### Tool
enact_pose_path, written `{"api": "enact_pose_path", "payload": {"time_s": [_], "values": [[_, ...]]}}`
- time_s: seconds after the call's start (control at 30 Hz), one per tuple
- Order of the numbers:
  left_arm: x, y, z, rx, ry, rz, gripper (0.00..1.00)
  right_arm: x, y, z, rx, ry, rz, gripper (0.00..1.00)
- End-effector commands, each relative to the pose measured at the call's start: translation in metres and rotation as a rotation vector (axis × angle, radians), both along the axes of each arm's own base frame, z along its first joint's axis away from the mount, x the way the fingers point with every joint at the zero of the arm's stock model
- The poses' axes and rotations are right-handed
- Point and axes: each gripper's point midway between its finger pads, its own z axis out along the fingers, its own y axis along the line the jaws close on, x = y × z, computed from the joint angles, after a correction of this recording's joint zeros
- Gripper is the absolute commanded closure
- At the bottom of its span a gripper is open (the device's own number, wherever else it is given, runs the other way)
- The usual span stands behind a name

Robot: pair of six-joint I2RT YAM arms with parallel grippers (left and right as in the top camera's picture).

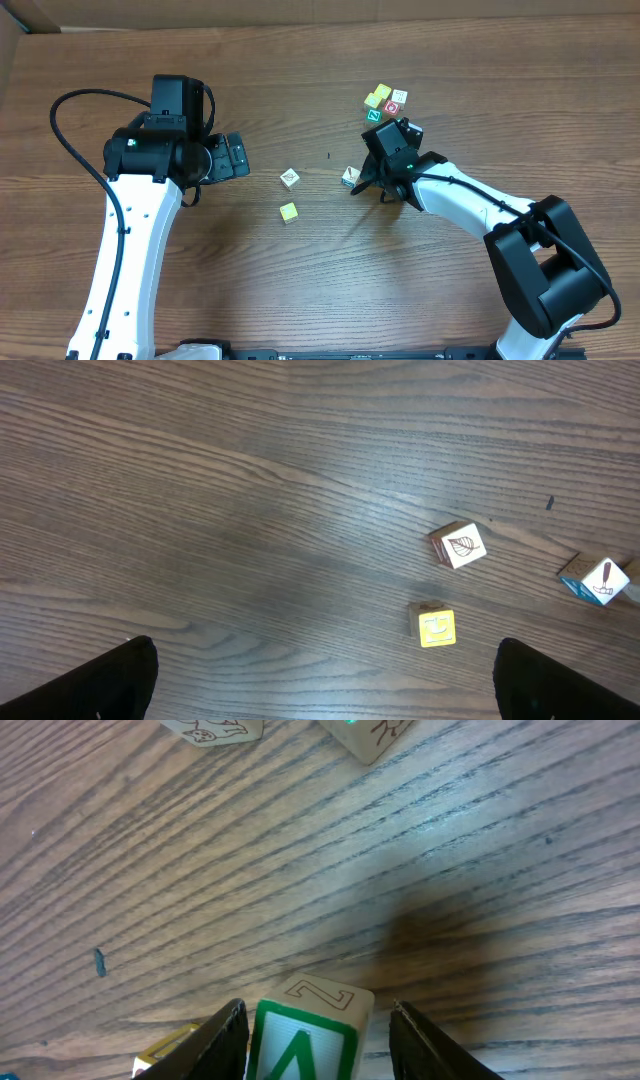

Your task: Flip 3 blocks

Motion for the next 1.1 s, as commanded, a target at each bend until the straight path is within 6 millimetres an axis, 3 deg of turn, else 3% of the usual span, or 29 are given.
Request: {"api": "enact_pose_path", "payload": {"time_s": [0.0, 0.2, 0.33, 0.57, 1.07], "values": [[0.002, 0.002, 0.002, 0.006, -0.011, 0.017, 0.00, -0.006, -0.003, -0.007, -0.014, 0.010, -0.003, 0.52], [0.002, 0.002, 0.002, 0.006, -0.011, 0.017, 0.00, -0.007, -0.003, -0.009, -0.013, 0.007, -0.002, 0.53], [0.002, 0.002, 0.002, 0.006, -0.011, 0.017, 0.00, -0.006, -0.003, -0.008, -0.035, 0.001, 0.042, 0.64], [0.002, 0.002, 0.002, 0.006, -0.011, 0.017, 0.00, -0.014, -0.006, -0.004, -0.090, 0.046, 0.114, 0.64], [0.002, 0.002, 0.002, 0.006, -0.010, 0.017, 0.00, -0.094, 0.030, -0.011, 0.063, 0.373, 0.351, 0.57]]}}
